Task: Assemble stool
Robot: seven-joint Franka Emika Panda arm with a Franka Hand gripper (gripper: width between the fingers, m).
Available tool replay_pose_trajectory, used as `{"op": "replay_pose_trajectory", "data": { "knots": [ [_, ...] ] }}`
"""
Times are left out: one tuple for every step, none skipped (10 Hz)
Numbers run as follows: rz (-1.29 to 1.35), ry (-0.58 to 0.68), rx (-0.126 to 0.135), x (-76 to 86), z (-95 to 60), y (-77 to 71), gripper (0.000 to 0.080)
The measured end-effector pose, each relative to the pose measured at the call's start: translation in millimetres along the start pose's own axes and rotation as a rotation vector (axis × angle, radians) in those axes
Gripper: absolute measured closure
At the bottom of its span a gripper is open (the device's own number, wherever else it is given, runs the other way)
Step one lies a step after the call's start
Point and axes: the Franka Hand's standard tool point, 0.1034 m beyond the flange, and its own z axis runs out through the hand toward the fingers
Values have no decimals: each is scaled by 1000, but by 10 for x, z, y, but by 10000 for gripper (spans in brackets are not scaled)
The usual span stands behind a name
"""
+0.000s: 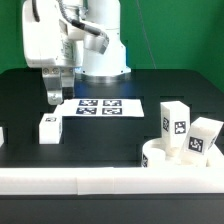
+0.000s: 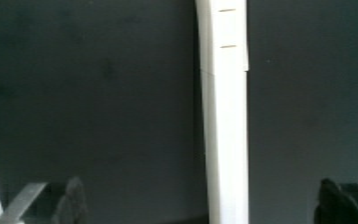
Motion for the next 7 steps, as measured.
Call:
{"op": "replay_pose_trajectory", "data": {
  "knots": [
    [-90,3,-13,-9,13,6,151],
    [-324,10,-70,-41,42,5,151],
    [-479,12,-101,-23,43,-18,151],
    [-566,15,-96,17,43,-14,151],
    [-684,24,-69,155,39,16,151],
    [-778,29,-81,178,40,25,151],
    [-902,28,-86,184,41,24,151]
  ]
}}
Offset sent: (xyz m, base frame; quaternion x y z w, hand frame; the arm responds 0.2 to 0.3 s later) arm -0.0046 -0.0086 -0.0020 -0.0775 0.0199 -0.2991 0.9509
